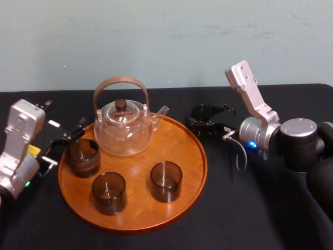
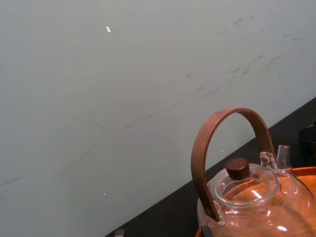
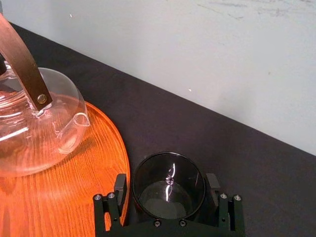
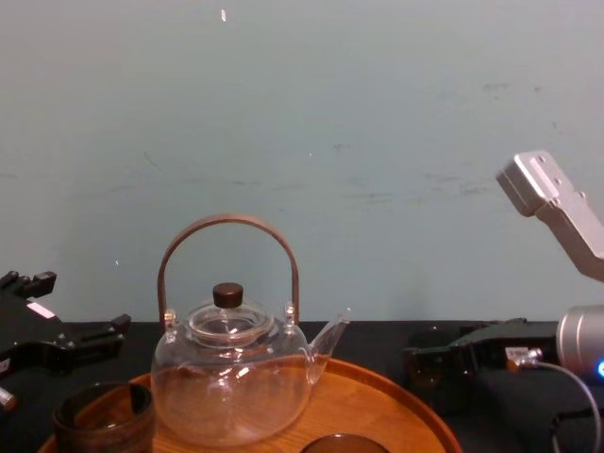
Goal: Pick up the glass from the table and place it on the tray.
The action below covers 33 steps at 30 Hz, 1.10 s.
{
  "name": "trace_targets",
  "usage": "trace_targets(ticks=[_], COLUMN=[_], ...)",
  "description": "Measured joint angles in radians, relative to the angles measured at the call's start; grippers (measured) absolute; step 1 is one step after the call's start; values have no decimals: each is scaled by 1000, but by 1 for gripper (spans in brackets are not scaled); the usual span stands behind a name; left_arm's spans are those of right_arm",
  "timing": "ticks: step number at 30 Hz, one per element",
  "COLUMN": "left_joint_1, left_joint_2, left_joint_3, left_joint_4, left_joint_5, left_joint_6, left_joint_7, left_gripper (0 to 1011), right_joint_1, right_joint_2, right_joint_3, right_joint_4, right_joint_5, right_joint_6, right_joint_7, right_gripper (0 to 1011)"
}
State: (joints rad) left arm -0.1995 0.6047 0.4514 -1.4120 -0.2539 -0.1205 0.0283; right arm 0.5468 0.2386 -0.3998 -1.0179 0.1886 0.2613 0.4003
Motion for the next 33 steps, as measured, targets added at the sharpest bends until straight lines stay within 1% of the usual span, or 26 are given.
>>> trace_targets(ticks=[11,26,29,30,33], left_joint_1=[0,0,0,0,0], left_joint_2=[0,0,0,0,0], left_joint_3=[0,0,0,0,0], left_joint_4=[0,0,0,0,0], left_joint_5=[0,0,0,0,0], left_joint_6=[0,0,0,0,0], left_joint_7=[0,0,0,0,0], left_gripper=[1001,1001,1001,1002,1001], right_joint_1=[8,9,9,9,9], right_joint_2=[-7,-8,-8,-8,-8], right_joint_3=[0,0,0,0,0], right_joint_4=[15,16,16,16,16], right_joint_5=[-6,-11,-11,-11,-11], right_joint_6=[1,1,1,1,1], right_joint_7=[0,-3,-3,-3,-3], right_gripper=[1002,1002,978,942,901])
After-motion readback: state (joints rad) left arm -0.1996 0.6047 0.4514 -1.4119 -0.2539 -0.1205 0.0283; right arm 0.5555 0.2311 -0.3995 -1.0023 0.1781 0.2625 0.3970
